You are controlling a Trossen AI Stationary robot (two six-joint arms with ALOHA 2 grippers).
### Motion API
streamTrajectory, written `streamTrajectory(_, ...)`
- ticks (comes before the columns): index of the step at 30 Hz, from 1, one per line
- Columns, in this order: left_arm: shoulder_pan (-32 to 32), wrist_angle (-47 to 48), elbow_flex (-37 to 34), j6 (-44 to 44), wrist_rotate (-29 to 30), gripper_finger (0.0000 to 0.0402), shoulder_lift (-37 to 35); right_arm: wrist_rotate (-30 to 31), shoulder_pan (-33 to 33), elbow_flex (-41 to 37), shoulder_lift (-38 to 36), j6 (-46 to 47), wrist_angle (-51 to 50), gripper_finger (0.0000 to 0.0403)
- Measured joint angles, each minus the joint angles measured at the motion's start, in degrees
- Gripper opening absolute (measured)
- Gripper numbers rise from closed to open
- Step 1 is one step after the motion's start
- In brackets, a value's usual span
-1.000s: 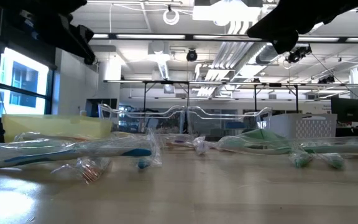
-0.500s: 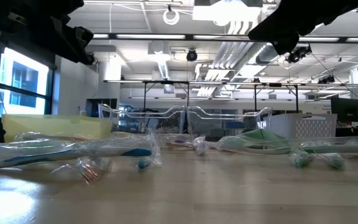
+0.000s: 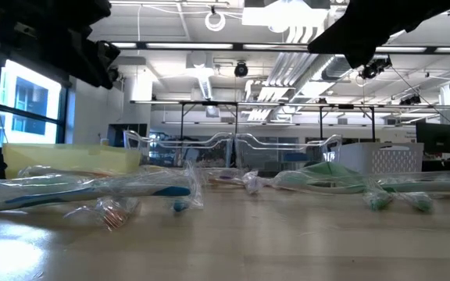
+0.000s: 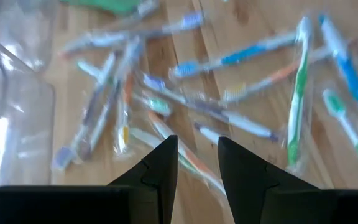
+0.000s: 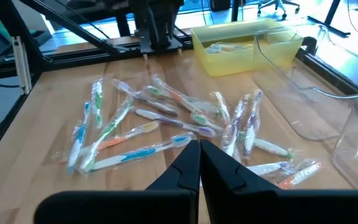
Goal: Pick & Place Toothbrushes
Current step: Put the orange toothbrush into the left transparent bin
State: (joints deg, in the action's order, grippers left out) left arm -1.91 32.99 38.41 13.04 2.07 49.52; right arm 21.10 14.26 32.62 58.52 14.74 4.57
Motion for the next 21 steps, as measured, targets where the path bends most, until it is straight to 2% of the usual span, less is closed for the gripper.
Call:
streamTrajectory(12,0.02,0.52,0.00,0.00,1.51,0.0111,15.27,-0.20,0.00,0.00,0.00,0.00,-0.03,0.0003)
streamTrajectory(18,0.02,0.55,-0.02,-0.26,1.49,0.0111,20.69,-0.20,0.00,0.00,0.00,0.00,-0.03,0.0003)
streamTrajectory(21,0.02,0.32,-0.02,-3.47,1.48,0.0111,22.63,-0.22,0.00,0.00,0.00,0.00,-0.03,0.0003)
